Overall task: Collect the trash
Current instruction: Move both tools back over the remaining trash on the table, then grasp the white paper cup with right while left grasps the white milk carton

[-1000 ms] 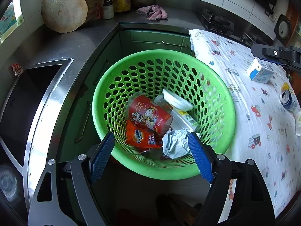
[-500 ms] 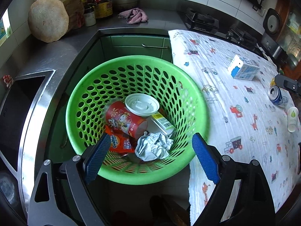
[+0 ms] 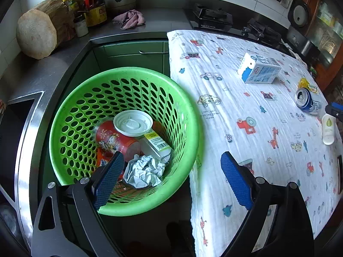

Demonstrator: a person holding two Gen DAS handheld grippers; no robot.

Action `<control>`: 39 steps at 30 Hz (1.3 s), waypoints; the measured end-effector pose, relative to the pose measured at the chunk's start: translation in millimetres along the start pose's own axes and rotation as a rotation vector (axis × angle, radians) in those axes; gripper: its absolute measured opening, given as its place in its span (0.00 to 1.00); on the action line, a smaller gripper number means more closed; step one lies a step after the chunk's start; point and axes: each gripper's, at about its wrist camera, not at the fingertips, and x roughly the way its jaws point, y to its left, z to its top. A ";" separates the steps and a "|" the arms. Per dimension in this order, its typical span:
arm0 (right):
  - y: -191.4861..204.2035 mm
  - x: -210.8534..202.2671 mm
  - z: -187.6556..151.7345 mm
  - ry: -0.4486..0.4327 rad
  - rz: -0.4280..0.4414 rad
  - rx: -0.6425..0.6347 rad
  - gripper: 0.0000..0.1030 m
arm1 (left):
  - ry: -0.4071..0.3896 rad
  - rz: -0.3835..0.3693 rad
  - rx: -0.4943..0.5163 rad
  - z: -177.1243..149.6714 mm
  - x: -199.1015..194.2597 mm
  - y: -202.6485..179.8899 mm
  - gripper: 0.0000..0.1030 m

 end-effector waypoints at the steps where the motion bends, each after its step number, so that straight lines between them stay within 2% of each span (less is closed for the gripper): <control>1: -15.4 -0.9 -3.9 0.006 -0.006 0.046 0.80 | 0.001 -0.001 0.006 1.7 1.4 -3.8 0.88; 8: -95.4 -9.2 -22.8 0.015 -0.083 0.278 0.81 | -0.005 -0.037 0.069 24.3 11.3 -37.7 0.88; 16: -141.3 8.9 -35.5 0.058 -0.133 0.462 0.82 | -0.039 -0.077 0.193 65.2 21.6 -83.8 0.88; 24: -155.5 30.9 -52.1 0.112 -0.146 0.551 0.82 | -0.089 -0.097 0.356 114.0 38.3 -130.6 0.88; 26: -159.2 33.3 -55.7 0.124 -0.139 0.574 0.80 | -0.095 -0.110 0.398 126.2 46.2 -143.2 0.88; 28: -161.3 34.7 -59.0 0.132 -0.140 0.588 0.70 | -0.089 -0.126 0.440 136.8 56.1 -155.8 0.88; 33: -163.3 37.8 -66.3 0.139 -0.113 0.614 0.64 | -0.091 -0.109 0.570 157.7 82.4 -187.7 0.88; 39: -159.5 35.5 -67.1 0.142 -0.123 0.599 0.63 | -0.027 -0.136 0.711 168.6 113.7 -216.5 0.88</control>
